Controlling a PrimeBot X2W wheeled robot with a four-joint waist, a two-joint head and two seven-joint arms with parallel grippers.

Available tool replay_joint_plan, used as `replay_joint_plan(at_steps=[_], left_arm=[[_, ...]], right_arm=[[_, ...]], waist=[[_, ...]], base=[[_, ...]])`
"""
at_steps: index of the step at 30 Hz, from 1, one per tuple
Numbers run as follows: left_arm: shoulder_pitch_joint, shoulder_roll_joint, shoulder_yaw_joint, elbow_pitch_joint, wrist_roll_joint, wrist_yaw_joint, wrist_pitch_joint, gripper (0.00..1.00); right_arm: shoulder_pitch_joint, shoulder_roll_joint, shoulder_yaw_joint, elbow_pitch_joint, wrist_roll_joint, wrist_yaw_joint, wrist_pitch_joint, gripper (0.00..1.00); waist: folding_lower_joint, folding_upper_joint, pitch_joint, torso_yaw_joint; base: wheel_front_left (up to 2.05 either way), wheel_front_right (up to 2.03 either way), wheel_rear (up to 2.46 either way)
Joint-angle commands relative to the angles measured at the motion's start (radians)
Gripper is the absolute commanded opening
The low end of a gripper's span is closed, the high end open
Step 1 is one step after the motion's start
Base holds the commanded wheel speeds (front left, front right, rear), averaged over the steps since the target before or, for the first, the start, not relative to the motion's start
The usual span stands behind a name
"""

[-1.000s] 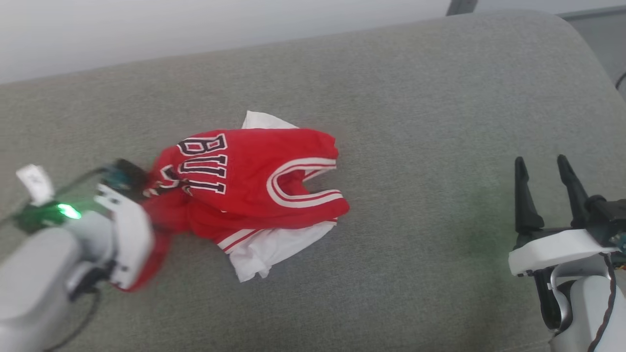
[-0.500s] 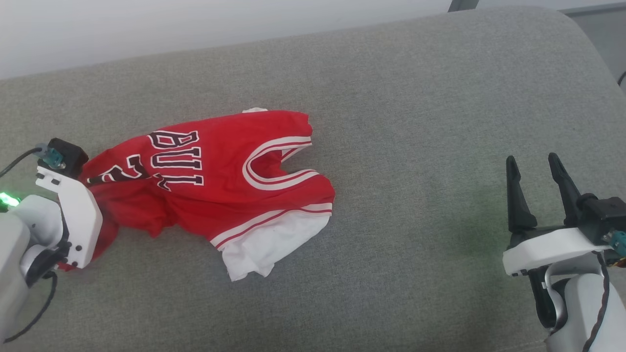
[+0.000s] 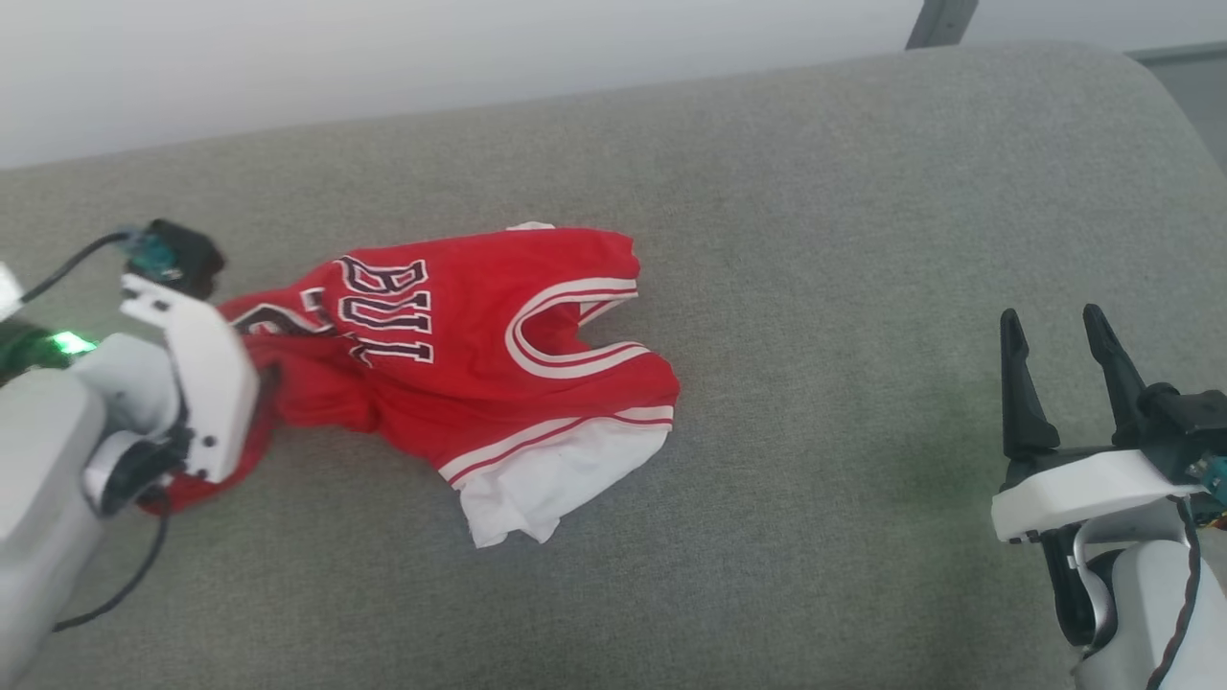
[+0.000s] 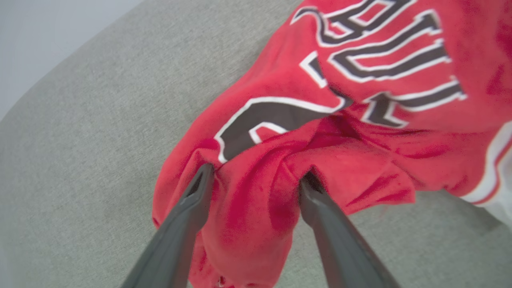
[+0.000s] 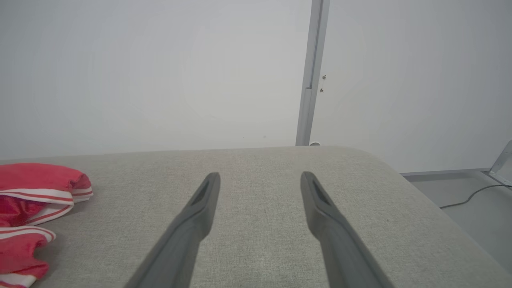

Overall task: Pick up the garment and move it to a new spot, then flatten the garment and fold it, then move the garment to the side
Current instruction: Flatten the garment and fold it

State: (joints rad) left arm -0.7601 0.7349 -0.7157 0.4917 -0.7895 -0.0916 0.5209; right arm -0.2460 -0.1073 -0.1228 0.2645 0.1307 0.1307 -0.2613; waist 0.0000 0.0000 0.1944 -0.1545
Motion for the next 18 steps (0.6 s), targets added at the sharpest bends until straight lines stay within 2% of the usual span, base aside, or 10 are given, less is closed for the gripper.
replay_joint_plan(at_steps=[1,11,18], left_arm=[[-0.007,-0.003,-0.003,-0.036,0.000,0.011,0.014,1.00],[0.041,0.004,-0.025,-0.301,-0.037,0.066,0.120,1.00],[0.101,-0.020,-0.059,-0.430,-0.095,0.130,0.235,1.00]], right_arm=[[0.006,0.001,0.003,-0.003,-0.005,0.000,-0.006,1.00],[-0.003,0.008,0.012,0.001,-0.009,0.000,-0.006,1.00],[-0.003,0.008,0.013,0.000,-0.004,0.000,-0.006,1.00]], waist=[[0.0000,0.0000,-0.007,0.005],[0.0000,0.0000,-0.027,-0.006],[0.0000,0.0000,-0.025,-0.028]], base=[[0.00,0.00,0.00],[0.00,0.00,0.00],[0.00,0.00,0.00]])
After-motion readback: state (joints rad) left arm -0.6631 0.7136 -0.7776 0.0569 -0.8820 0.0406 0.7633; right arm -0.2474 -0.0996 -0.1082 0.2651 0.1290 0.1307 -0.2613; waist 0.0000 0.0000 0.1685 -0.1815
